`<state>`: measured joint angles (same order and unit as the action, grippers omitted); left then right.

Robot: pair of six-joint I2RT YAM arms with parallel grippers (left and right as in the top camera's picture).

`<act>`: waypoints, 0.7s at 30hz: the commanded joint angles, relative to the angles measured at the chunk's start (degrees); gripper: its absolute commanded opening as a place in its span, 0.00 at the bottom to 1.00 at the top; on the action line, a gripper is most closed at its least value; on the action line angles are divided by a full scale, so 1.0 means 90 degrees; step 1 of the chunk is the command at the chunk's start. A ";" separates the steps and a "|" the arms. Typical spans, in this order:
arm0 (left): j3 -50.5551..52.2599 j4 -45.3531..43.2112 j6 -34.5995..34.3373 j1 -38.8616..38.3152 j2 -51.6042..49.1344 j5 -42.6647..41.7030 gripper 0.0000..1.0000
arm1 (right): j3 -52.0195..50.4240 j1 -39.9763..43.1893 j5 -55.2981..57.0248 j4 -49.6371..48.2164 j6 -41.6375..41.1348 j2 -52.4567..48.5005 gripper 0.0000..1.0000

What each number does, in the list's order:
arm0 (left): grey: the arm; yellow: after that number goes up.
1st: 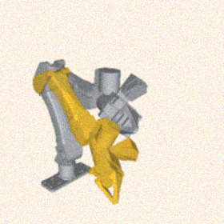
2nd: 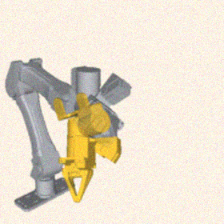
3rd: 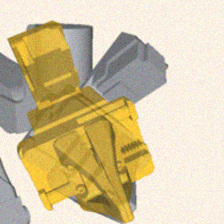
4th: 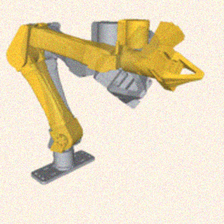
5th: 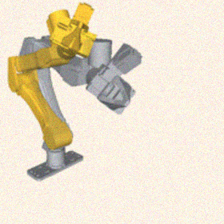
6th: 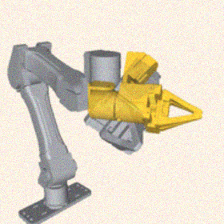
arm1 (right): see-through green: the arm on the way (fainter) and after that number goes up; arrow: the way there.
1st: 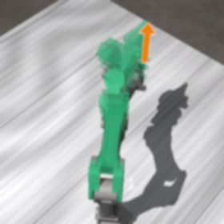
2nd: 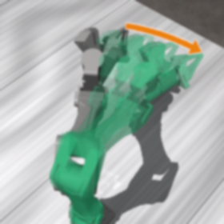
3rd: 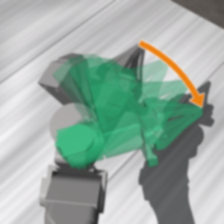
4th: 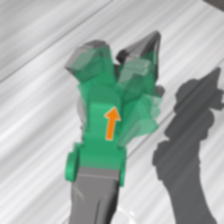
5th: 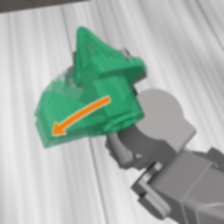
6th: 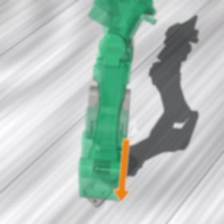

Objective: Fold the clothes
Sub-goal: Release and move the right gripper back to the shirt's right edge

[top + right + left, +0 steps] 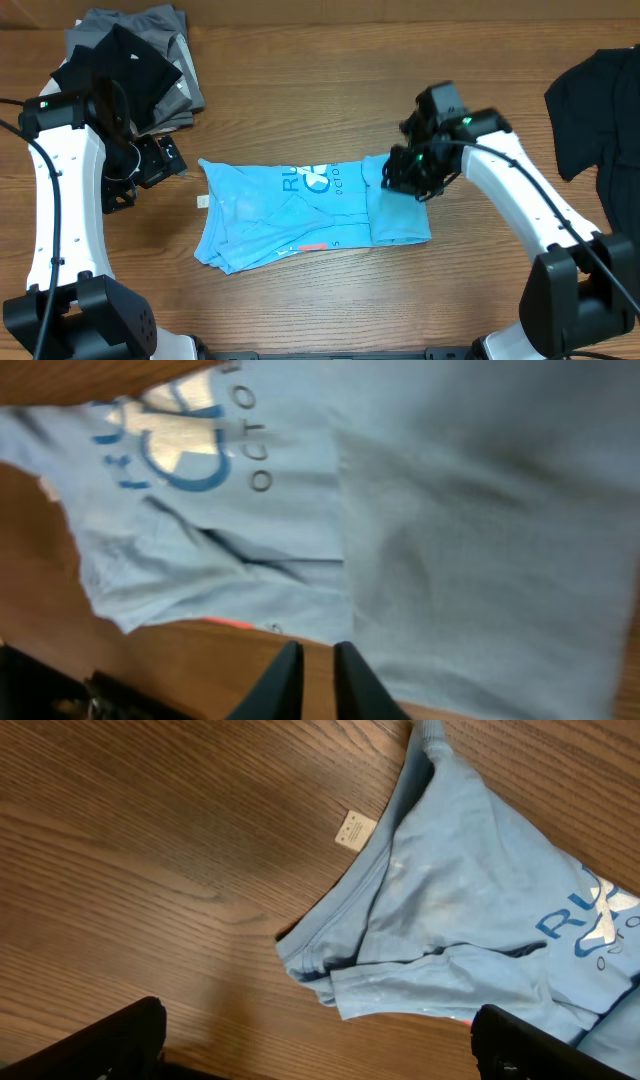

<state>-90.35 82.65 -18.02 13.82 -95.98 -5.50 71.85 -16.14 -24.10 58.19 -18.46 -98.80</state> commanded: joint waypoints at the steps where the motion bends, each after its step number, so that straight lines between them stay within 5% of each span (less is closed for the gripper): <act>1: 0.0029 -0.0017 0.0075 -0.0051 0.0085 -0.0010 1.00 | -0.0823 -0.0044 -0.0381 -0.0546 0.0221 -0.0092 0.07; 9: 0.0029 -0.0022 0.0078 -0.0051 0.0083 -0.0007 1.00 | -0.2414 -0.0015 -0.0712 -0.2157 -0.0469 -0.0306 0.04; 21: 0.0029 -0.0017 0.0080 -0.0051 0.0083 -0.0005 1.00 | -0.1457 0.0053 -0.0153 -0.1246 -0.0410 0.0549 0.06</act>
<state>-90.35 82.65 -18.02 13.85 -95.98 -5.52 53.87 -16.16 -28.42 45.25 -22.41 -98.89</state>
